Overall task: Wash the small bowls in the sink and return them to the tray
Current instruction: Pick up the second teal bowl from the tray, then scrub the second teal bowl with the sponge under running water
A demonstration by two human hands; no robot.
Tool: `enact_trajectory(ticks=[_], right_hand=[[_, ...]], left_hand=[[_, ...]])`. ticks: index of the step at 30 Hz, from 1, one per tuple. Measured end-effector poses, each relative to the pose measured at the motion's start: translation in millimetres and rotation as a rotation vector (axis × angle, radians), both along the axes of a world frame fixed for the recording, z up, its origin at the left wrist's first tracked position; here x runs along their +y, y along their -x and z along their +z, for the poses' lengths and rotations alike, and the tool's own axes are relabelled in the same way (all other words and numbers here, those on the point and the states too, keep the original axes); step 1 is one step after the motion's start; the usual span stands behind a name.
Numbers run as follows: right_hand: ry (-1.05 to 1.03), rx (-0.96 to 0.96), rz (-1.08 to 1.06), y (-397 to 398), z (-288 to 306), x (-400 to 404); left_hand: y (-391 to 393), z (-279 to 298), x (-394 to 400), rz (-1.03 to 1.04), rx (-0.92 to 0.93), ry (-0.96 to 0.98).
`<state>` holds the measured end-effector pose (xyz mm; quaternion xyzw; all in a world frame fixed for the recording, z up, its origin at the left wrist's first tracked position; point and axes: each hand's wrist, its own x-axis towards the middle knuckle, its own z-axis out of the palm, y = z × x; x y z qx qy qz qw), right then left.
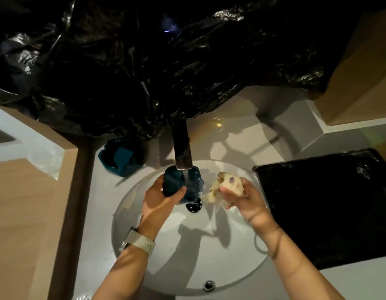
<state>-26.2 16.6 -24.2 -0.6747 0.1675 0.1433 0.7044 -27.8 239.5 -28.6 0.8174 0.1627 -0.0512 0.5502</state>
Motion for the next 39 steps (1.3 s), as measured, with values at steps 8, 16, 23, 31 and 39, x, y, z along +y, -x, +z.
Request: enact_trajectory(ticks=[8, 16, 23, 31, 39], right_hand=[[0.225, -0.157, 0.011, 10, 7, -12], [-0.107, -0.028, 0.12, 5, 18, -1], [0.392, -0.236, 0.262, -26, 18, 25], [0.858, -0.409, 0.643, -46, 7, 79], [0.935, -0.196, 0.954, -64, 22, 66]], left_hand=[[-7, 12, 12, -0.259, -0.264, -0.564], [-2, 8, 2, -0.035, 0.176, 0.27], [-6, -15, -14, 0.102, 0.196, 0.74], [-15, -25, -17, 0.168, 0.206, 0.609], [-20, -22, -8, 0.148, 0.211, 0.566]])
